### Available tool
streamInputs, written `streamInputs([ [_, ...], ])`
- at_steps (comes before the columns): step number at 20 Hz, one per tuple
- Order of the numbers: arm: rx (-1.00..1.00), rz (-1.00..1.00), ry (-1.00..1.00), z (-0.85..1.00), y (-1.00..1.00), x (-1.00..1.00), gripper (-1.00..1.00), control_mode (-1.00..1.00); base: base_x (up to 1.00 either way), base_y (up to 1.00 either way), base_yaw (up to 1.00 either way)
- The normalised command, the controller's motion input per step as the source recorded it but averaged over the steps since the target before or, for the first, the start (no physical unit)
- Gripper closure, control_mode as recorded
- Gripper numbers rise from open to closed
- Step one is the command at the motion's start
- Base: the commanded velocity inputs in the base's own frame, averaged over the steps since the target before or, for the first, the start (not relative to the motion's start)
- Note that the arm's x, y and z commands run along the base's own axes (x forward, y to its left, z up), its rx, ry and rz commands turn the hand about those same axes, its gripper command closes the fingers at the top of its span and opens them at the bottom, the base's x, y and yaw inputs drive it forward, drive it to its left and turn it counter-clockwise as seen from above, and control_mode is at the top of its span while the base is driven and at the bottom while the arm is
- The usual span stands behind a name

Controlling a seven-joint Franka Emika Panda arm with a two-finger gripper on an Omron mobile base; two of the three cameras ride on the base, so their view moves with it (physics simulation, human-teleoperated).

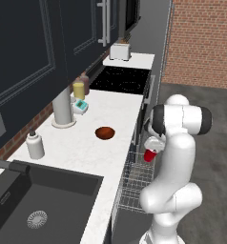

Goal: Pick up the cup and bowl from the counter, place them in the dishwasher, and close the dishwasher door.

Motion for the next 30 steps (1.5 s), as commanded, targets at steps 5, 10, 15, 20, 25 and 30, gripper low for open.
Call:
streamInputs([
  [5, 0.00, 0.25, 0.00, -0.54, -0.14, 0.35, 1.00, -1.00, 0.00, 0.00, 0.00],
  [10, 0.00, 0.24, 0.00, -0.51, -0.06, 0.45, 1.00, -1.00, 0.00, 0.00, 0.00],
  [15, 0.00, 0.24, -0.18, -0.66, 0.00, 0.33, 1.00, -1.00, 0.00, 0.00, 0.00],
  [20, 0.02, 0.20, -0.20, -0.65, 0.01, 0.28, 1.00, -1.00, 0.00, 0.00, 0.00],
  [25, 0.06, 0.13, -0.07, -0.59, 0.03, 0.28, 1.00, -1.00, 0.00, 0.00, 0.00],
  [30, 0.00, 0.04, 0.00, -0.37, 0.12, 0.32, 1.00, -1.00, 0.00, 0.00, 0.00],
])
